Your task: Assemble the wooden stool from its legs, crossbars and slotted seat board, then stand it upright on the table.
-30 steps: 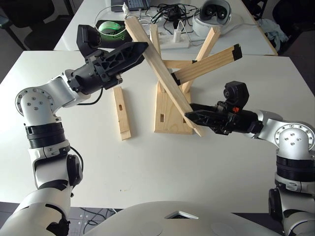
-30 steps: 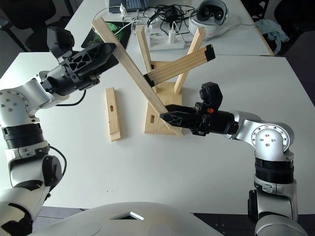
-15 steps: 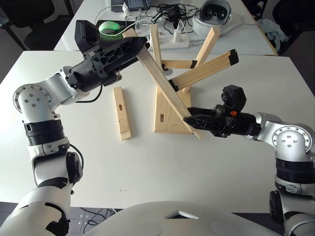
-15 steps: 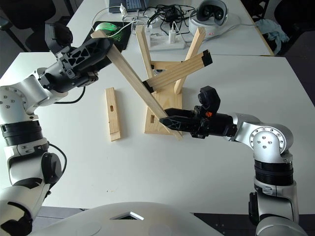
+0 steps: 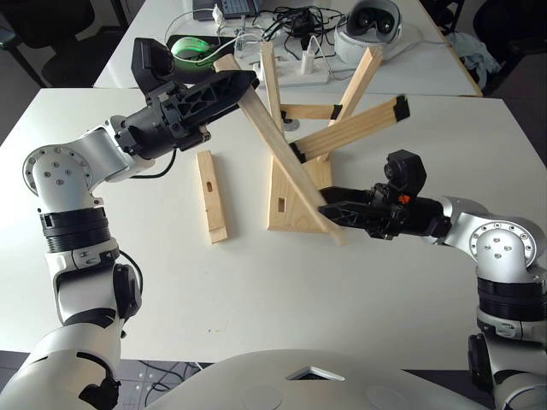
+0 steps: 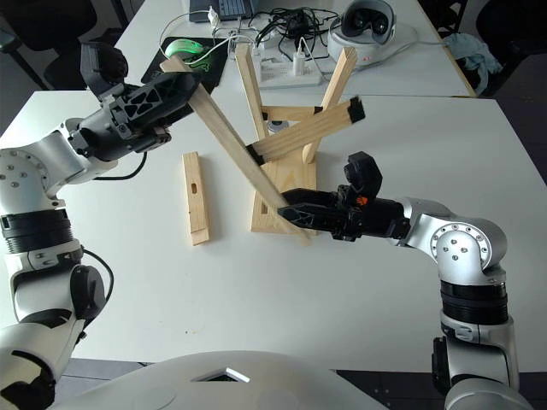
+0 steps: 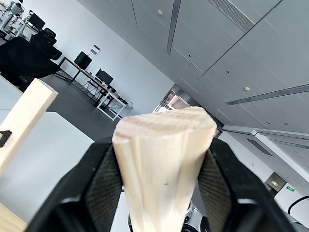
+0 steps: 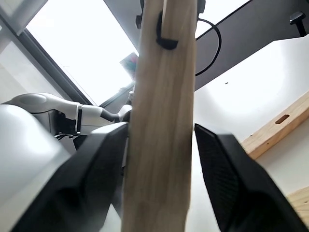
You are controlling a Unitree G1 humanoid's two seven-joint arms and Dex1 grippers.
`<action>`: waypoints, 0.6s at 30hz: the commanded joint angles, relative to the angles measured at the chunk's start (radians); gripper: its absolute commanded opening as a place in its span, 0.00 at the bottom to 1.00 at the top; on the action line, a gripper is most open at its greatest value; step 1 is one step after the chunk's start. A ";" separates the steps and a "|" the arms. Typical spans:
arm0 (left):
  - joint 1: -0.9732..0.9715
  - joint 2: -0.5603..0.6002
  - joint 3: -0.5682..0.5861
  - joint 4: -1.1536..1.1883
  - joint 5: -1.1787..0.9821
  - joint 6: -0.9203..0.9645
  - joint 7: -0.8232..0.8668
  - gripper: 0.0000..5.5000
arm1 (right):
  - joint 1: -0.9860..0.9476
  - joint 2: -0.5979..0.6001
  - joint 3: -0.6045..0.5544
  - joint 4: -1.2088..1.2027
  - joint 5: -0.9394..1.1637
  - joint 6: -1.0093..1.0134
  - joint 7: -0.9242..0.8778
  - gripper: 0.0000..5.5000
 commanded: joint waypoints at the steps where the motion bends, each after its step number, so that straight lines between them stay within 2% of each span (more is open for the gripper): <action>1: -0.022 0.005 0.020 -0.017 0.025 -0.046 -0.026 0.38 | 0.003 -0.027 0.012 0.009 -0.043 -0.022 0.014 0.60; 12: -0.002 0.003 0.024 -0.053 0.155 -0.205 -0.059 0.38 | 0.141 -0.139 0.088 0.083 -0.325 -0.211 0.084 0.88; 14: 0.012 0.005 0.025 -0.064 0.167 -0.217 -0.066 0.38 | 0.142 -0.119 0.060 0.067 -0.300 -0.195 0.068 0.94; 18: 0.038 -0.005 0.035 -0.082 0.178 -0.240 -0.063 0.38 | 0.133 -0.049 0.075 -0.024 -0.278 -0.175 -0.015 0.95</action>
